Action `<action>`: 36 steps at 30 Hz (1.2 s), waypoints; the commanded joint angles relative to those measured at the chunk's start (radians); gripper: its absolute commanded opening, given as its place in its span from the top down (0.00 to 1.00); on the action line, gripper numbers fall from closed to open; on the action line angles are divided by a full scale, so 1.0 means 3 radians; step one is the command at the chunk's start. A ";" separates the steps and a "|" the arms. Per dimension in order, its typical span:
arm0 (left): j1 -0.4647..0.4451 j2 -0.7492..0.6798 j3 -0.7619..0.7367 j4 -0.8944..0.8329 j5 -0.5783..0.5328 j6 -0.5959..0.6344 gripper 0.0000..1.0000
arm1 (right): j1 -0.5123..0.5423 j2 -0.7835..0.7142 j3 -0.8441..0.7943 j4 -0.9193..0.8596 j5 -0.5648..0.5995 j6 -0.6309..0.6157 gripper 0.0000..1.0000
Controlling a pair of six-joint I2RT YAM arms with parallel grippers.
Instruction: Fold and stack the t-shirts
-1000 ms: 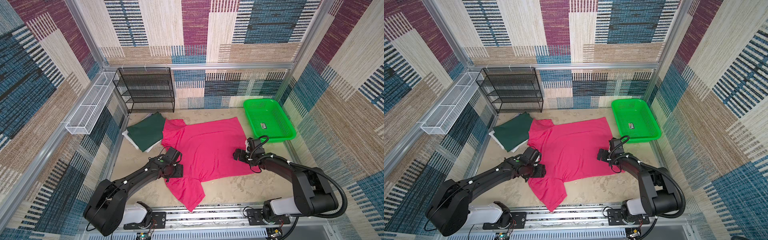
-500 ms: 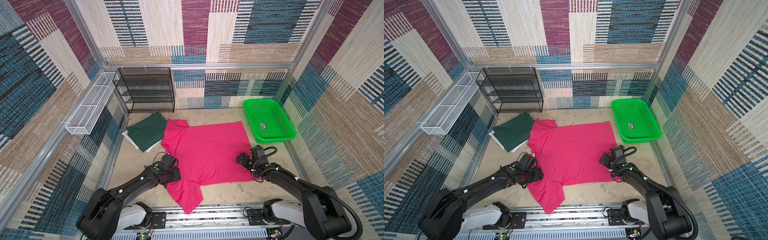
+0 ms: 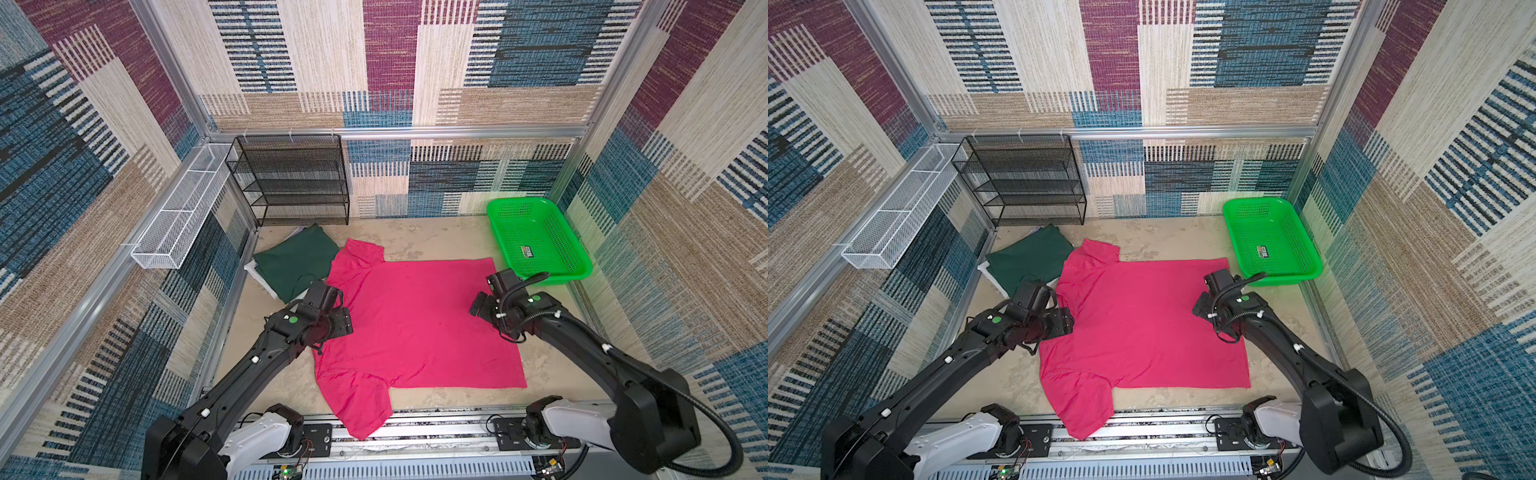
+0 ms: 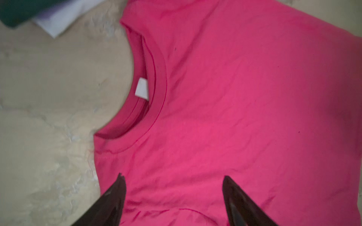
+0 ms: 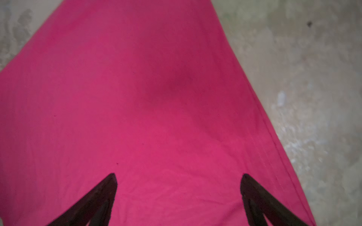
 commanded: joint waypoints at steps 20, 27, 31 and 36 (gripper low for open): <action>0.0780 0.3038 0.2963 0.0466 0.0417 0.1475 0.59 | -0.0034 0.1466 0.0712 0.1854 -0.0375 -0.1347 0.01; 0.0819 0.3711 0.3702 0.0309 0.0622 0.1615 0.63 | -0.0216 0.1594 0.0717 0.1918 -0.0569 -0.1388 0.01; 0.0818 0.3904 0.3813 0.0434 0.0536 0.1601 0.65 | -0.0230 0.1648 0.0715 0.1927 -0.0603 -0.1394 0.01; 0.0797 0.4066 0.3770 0.0752 0.0315 0.1543 0.65 | -0.0235 0.1588 0.0640 0.1992 -0.0558 -0.1400 0.01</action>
